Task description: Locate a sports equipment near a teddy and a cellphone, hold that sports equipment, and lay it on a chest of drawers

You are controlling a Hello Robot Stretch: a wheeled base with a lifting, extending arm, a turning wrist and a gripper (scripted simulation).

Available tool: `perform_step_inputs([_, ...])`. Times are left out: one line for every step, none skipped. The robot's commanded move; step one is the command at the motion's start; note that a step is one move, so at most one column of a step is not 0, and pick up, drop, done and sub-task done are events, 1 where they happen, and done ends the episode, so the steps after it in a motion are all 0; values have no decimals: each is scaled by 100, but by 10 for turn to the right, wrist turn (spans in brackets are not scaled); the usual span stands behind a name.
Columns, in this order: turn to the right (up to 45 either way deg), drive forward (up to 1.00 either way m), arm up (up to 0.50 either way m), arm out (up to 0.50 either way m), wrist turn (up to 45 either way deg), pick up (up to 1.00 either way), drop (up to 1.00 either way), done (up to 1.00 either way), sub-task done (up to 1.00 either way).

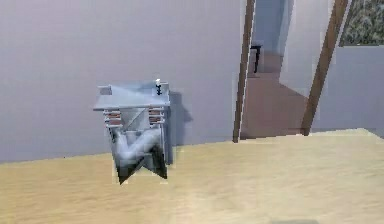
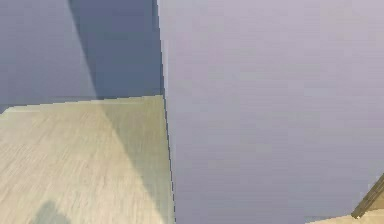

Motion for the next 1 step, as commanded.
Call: perform_step_inputs([0, 15, 0, 0, 0, 0, 0, 0, 0])
